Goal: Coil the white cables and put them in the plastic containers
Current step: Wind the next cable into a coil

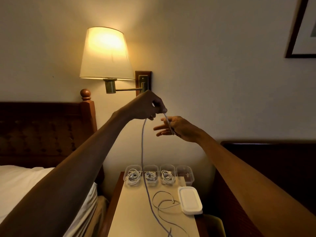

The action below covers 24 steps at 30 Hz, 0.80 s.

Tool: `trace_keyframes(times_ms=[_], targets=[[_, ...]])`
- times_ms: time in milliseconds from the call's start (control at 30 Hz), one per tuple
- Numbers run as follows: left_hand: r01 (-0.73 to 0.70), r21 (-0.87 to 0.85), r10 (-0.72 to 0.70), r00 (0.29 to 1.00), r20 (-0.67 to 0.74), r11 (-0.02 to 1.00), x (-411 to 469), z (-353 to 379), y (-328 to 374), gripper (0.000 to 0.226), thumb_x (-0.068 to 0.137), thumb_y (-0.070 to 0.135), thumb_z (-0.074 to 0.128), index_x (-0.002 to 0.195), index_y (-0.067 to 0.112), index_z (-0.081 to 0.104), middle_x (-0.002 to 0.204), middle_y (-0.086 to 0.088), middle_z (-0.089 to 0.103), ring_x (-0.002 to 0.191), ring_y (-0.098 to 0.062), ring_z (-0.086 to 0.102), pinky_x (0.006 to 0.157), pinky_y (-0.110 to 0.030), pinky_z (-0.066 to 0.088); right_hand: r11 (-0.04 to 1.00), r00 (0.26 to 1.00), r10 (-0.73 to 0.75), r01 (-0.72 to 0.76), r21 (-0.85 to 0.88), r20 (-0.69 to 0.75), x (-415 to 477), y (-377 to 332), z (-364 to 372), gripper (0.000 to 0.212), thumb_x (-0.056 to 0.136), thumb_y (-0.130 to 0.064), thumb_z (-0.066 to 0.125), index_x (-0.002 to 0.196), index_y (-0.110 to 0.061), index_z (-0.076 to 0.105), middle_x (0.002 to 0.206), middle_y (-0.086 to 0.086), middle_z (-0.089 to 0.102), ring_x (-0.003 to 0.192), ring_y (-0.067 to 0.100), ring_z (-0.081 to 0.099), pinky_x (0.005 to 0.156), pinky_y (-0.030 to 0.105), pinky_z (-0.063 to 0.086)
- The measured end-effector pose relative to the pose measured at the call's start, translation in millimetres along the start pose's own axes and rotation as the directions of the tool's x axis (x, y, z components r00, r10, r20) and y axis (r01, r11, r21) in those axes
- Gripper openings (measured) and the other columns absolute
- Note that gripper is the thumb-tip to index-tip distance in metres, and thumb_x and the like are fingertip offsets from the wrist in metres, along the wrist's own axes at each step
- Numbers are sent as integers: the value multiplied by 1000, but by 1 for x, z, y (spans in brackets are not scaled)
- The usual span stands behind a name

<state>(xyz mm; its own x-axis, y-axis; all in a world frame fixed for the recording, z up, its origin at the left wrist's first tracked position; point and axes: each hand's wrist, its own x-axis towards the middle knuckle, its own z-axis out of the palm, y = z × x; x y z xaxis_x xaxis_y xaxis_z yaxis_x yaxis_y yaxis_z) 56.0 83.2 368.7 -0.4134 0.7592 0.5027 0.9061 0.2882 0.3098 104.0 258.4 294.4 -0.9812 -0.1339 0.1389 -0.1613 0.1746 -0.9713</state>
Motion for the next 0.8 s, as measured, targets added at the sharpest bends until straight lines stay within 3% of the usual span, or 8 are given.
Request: trace_keyframes(times_ms=[133,267,367,467,600,733,800], targets=[[53,-76,-60,993,-97,996,0,-1,-12,12,92,4,63,98,8,72,86,6,68,65,1,65,52,-16,51,996,991,63,-69,50,115,-6,-4,5,37,105,-12,28,132,6,44,103,16,71,65,13,59,62,18,51],[10,-168,-46,976,-214,986,-3,-6,-16,11,89,4,67,98,2,73,88,-1,72,78,0,68,63,-9,49,970,994,25,-50,238,108,-10,-8,8,46,107,-22,24,127,5,56,79,7,65,47,8,41,56,18,37],[-7,-237,-60,961,-272,971,-3,-7,-18,13,86,6,71,98,0,72,90,-5,73,80,-1,69,65,-8,48,914,987,18,-81,397,161,-13,-16,11,54,107,-34,25,106,-4,70,65,3,53,42,7,31,48,17,34],[-10,-264,-74,948,-309,965,2,-5,-21,17,83,9,75,96,0,72,88,-5,72,77,-1,69,63,-9,48,879,969,26,-138,457,244,-14,-23,17,59,104,-48,22,107,-2,58,55,0,47,37,7,29,41,16,32],[-24,-219,-48,947,-318,976,-2,-1,-36,12,85,8,73,94,-1,73,83,2,70,76,1,67,63,-8,47,846,967,3,-140,515,257,-15,-27,16,53,106,-37,25,127,3,54,55,-2,45,37,7,31,41,15,28],[46,-162,-91,955,-282,986,-12,11,-56,4,89,13,70,91,15,72,73,5,65,62,-3,60,56,-18,46,842,985,-15,-80,534,173,-18,-32,13,39,106,-24,30,125,-1,56,62,-2,48,40,7,37,44,13,33],[94,-210,-144,961,-238,973,-18,18,-62,12,92,8,64,92,19,69,73,2,63,62,-7,58,56,-22,47,815,993,-8,-63,576,120,-18,-36,13,34,106,-24,35,123,-1,53,68,-1,49,44,6,43,46,13,39]])
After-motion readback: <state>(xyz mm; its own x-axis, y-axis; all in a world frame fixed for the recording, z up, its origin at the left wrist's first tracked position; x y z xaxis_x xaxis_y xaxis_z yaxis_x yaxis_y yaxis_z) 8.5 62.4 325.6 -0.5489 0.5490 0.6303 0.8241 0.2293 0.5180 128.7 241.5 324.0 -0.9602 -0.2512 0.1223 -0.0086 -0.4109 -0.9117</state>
